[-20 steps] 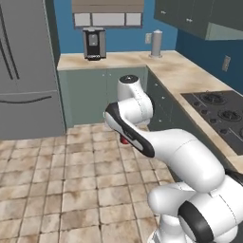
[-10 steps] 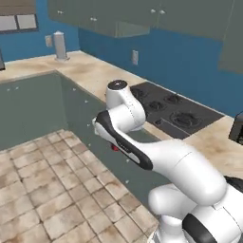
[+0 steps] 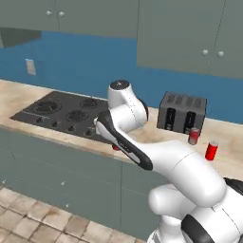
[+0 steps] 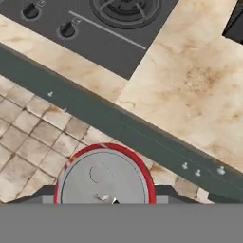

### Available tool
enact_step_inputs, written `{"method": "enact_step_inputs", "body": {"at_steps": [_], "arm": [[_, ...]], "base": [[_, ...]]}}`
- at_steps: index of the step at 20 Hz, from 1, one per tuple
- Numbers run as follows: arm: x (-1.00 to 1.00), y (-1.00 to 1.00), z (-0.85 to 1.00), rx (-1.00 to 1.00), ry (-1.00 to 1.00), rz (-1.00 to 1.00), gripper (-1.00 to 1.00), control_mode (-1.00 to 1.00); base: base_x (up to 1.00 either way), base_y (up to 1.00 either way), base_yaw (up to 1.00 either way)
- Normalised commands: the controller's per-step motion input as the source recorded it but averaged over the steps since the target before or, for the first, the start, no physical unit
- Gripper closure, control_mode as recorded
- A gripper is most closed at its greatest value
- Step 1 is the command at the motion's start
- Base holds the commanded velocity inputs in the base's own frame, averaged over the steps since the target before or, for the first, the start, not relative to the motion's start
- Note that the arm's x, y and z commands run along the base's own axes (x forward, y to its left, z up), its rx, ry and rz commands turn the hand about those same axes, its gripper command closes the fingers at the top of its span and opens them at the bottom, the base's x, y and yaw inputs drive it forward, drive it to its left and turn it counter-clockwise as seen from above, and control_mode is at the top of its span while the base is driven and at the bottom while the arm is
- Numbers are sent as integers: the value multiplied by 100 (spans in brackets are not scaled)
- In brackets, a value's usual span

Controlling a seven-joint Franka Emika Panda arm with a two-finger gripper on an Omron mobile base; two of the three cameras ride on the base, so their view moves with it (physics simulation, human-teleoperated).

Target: Four empty soda cans are scattered around the kitchen. Gather all the cans and cluster them next to the stove for recycling.

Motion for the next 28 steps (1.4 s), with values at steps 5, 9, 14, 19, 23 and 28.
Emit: {"method": "enact_step_inputs", "body": {"at_steps": [5,9,14,19,23,28], "arm": [[0,0,0,0,0,0,100,100],[0,0,0,0,0,0,100,100],[0,0,0,0,0,0,100,100],[0,0,0,0,0,0,100,100],[0,0,0,0,0,0,100,100],[0,0,0,0,0,0,100,100]], "base": [[21,8,-73],[19,17,-68],[19,33,-58],[14,43,-48],[0,53,-31],[-11,61,-7]]}}
